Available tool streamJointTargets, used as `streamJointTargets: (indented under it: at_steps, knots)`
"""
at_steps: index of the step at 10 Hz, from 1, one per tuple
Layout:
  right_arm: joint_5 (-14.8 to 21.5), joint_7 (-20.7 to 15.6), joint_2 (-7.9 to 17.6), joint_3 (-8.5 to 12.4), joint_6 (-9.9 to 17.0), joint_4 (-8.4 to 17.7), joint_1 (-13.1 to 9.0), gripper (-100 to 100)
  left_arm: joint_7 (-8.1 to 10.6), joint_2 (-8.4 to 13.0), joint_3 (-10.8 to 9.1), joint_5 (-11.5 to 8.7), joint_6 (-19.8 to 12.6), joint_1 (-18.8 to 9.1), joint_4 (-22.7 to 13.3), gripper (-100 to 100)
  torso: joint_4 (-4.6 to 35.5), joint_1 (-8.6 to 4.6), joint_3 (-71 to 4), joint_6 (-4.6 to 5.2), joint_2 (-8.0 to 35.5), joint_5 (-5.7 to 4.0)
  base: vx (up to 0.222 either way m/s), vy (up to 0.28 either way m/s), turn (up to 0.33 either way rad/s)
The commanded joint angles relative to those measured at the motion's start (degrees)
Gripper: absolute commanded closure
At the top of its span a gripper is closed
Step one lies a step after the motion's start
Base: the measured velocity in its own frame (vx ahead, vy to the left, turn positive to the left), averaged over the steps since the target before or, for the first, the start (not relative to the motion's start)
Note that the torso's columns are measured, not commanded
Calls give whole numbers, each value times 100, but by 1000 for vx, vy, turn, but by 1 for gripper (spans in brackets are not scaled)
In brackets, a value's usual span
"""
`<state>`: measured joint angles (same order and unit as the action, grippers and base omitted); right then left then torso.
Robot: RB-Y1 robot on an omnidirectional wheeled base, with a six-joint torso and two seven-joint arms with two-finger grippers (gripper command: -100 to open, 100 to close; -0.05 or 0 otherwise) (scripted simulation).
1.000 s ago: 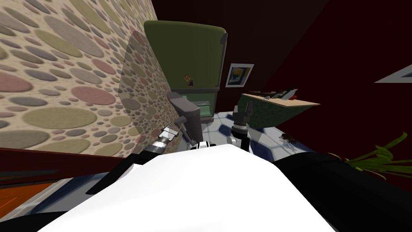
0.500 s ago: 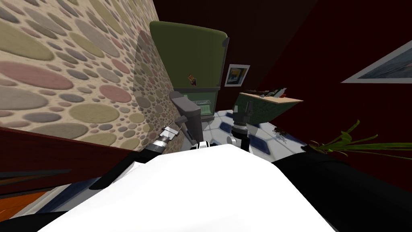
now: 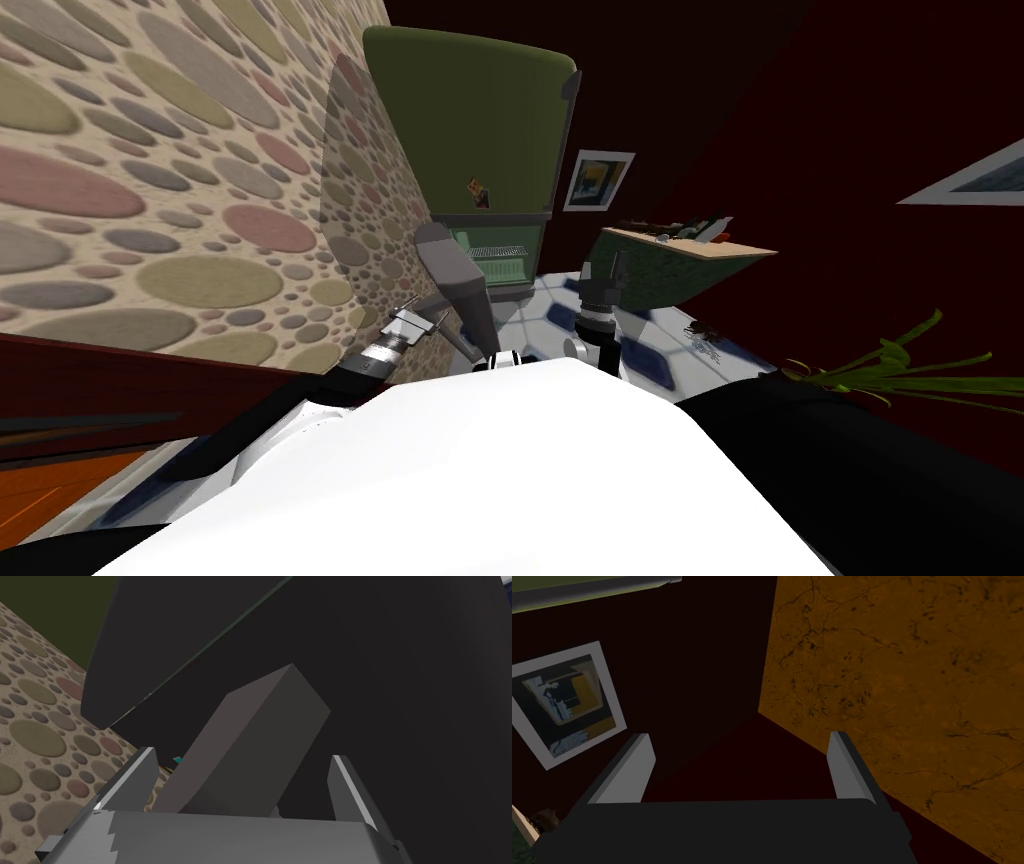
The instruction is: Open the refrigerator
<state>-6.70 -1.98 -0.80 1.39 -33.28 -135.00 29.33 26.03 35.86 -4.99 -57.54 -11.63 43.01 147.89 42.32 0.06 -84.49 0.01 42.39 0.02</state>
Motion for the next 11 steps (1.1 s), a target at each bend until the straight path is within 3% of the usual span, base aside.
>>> streamJointTargets:
  at_steps: [1, 4, 5, 6, 11]
  knots:
    - [0, 0, 0, 0, 0, 0, 0, 0, 171, 309, -394, -356, -70, -8, 81, -100, 1, 16, 3, -1, 4, 6, 11, -44, 85]
    - [0, 0, 1, 1, 0, 1, 0, 0, 376, 654, -875, -765, -162, -14, 194, -100, 22, -15, -9, -1, 3, -16, 4, -49, 74]
    - [0, 0, 1, 1, 0, 0, 0, 0, 333, 564, -734, -646, -248, -20, 112, -100, 27, -26, -10, 2, 5, -23, 8, -19, 18]
    - [0, 0, 1, 0, 0, 0, -1, 0, 340, 576, -743, -659, -252, -18, 109, 0, 14, -17, -5, 2, 3, -14, 0, 0, 0]
    - [0, 0, 1, 1, 0, 1, -1, 0, 339, 575, -742, -658, -252, -18, 109, 0, -4, -5, -8, -1, -12, -2, 0, 0, 0]
